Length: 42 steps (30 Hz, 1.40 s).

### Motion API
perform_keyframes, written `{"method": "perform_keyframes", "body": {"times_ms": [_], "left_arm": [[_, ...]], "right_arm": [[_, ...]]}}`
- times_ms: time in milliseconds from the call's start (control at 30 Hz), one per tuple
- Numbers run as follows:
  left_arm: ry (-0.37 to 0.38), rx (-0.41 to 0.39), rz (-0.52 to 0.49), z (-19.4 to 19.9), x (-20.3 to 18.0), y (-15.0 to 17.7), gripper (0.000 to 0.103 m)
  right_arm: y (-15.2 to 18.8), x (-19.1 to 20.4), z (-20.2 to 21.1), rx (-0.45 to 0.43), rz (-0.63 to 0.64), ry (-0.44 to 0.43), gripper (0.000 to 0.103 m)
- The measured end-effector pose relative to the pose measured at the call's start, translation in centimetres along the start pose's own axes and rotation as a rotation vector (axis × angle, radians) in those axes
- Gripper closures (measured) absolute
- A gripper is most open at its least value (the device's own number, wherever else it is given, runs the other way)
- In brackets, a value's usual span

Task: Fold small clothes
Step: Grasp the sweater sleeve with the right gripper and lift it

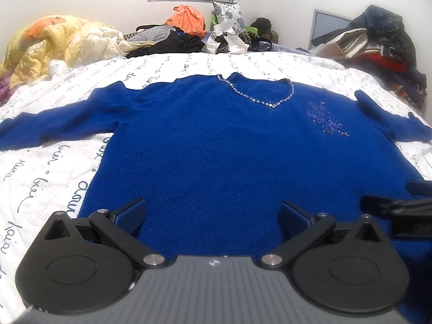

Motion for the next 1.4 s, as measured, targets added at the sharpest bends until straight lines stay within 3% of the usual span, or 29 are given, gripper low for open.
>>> {"method": "perform_keyframes", "body": {"times_ms": [67,133,167,267,333,367,400,433,467,533,567,700,767,833,900,967,1033,1100,1200,1300,1400], "left_arm": [[0.0,0.0,0.001,0.0,0.0,0.0,0.0],[-0.001,0.0,-0.001,0.0,0.0,0.0,0.0],[-0.003,0.001,-0.003,0.0,-0.1,0.0,0.0],[-0.004,0.002,-0.006,-0.1,-0.1,0.0,0.0],[-0.005,0.002,-0.007,-0.1,-0.1,0.0,0.0],[-0.005,0.002,-0.007,-0.1,-0.1,0.0,0.0],[-0.006,0.002,-0.008,-0.1,-0.1,-0.1,0.0],[-0.006,0.002,-0.008,-0.1,-0.1,-0.1,0.0],[-0.006,0.003,-0.008,-0.2,-0.1,-0.1,0.0],[-0.006,0.003,-0.008,-0.1,-0.1,-0.1,0.0],[-0.006,0.003,-0.009,-0.2,-0.1,0.0,0.0],[-0.006,0.003,-0.009,-0.2,-0.1,-0.1,0.0],[-0.006,0.003,-0.009,-0.2,-0.1,-0.1,0.0],[-0.005,0.003,-0.008,-0.2,-0.1,-0.1,0.0],[-0.003,0.003,-0.006,-0.3,0.0,-0.1,0.0],[0.002,0.002,0.0,-0.3,0.1,-0.2,0.0],[0.007,0.002,0.007,-0.4,0.2,-0.2,0.0],[0.014,0.0,0.016,-0.3,0.4,-0.2,0.0],[0.019,-0.002,0.023,-0.3,0.5,-0.2,0.0],[0.019,-0.001,0.022,-0.3,0.4,-0.3,0.0],[0.018,-0.001,0.015,-0.3,0.4,-0.2,0.0]], "right_arm": [[-1.0,-1.5,1.1,0.022,-0.053,-0.104,0.0],[-2.3,-5.0,3.6,-0.082,-0.153,-0.224,0.0],[-3.2,-7.5,4.8,-0.153,-0.197,-0.239,0.0],[-5.7,-16.5,6.9,-0.317,-0.338,-0.141,0.0],[-7.1,-23.6,7.0,-0.391,-0.475,-0.011,0.0],[-7.8,-26.0,6.7,-0.394,-0.484,0.061,0.0],[-8.9,-27.9,5.9,-0.363,-0.44,0.153,0.002],[-10.1,-29.6,4.7,-0.312,-0.354,0.255,0.008],[-10.9,-30.6,3.6,-0.268,-0.293,0.302,0.018],[-12.3,-32.8,0.8,-0.162,-0.241,0.317,0.036],[-12.7,-33.8,-0.4,-0.128,-0.253,0.323,0.04],[-13.9,-36.7,-3.9,-0.096,-0.343,0.338,0.044],[-14.1,-37.5,-5.2,-0.062,-0.365,0.321,0.067],[-14.0,-37.7,-6.6,-0.003,-0.35,0.331,0.073],[-13.7,-37.2,-7.1,-0.01,-0.298,0.371,0.078],[-13.8,-37.2,-6.9,-0.021,-0.311,0.383,0.095],[-13.7,-38.0,-6.2,-0.059,-0.399,0.368,0.097],[-13.9,-37.8,-4.6,-0.164,-0.489,0.318,0.097],[-16.0,-31.4,-2.5,-0.283,-0.432,0.147,0.097],[-18.1,-20.4,-1.1,-0.352,-0.302,-0.131,0.097],[-18.1,-8.8,-1.3,-0.36,-0.204,-0.383,0.093]]}}
Point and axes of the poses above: each gripper's, at about its wrist camera, not at the fingertips, and z roughly against the way its jaws point, x to its left, y to its underside, the point moved 2 cm from there along -z, roughly the way its jaws point, and after that the axes turned 10 degrees about -y, right-handed, at the moved point
